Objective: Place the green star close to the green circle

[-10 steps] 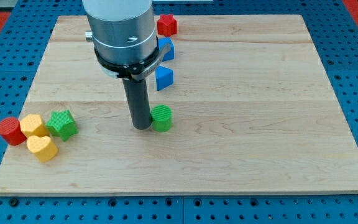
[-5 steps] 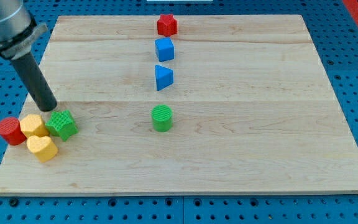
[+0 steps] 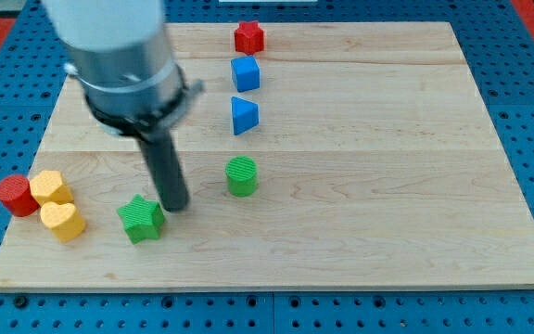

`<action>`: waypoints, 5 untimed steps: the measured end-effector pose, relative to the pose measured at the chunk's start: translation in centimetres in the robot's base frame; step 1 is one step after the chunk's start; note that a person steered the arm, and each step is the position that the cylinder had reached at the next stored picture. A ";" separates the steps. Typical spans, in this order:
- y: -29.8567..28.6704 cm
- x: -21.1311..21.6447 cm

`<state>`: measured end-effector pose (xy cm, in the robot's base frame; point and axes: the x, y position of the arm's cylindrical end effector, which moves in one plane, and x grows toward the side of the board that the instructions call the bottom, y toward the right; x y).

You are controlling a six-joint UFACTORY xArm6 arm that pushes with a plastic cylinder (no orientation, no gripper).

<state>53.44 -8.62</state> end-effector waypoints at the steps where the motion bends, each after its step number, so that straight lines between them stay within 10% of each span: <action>1: 5.0 0.0; 5: 9.6 -3.5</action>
<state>49.90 0.95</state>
